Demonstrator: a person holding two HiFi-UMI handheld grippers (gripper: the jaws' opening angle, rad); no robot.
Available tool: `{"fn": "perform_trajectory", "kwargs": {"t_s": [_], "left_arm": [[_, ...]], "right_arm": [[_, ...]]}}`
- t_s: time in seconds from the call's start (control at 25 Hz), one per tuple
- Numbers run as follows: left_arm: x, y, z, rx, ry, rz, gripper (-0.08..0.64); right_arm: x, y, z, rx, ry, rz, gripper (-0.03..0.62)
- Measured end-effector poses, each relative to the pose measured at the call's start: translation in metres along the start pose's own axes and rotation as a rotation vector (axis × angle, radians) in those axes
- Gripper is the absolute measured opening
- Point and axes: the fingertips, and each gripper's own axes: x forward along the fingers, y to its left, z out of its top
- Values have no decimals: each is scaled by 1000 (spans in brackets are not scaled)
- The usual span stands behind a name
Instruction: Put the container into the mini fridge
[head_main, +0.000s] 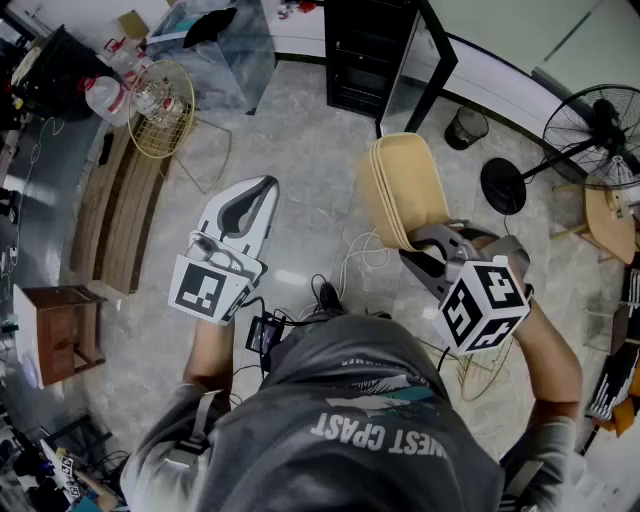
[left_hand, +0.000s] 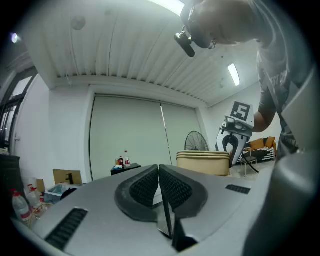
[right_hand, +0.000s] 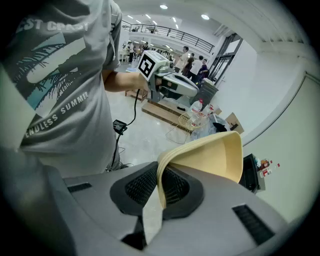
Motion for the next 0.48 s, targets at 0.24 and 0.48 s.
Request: {"fn": "perform_trajectory", "kwargs": {"t_s": [0.24,0.48], "left_arm": [[-4,22,-8,-10,9,-7,23],[-4,25,-19,-48,3,3,23]], "right_arm": [[15,-14,17,24,-6,-11,44],[26,-27,14,25,13,5,44]]}}
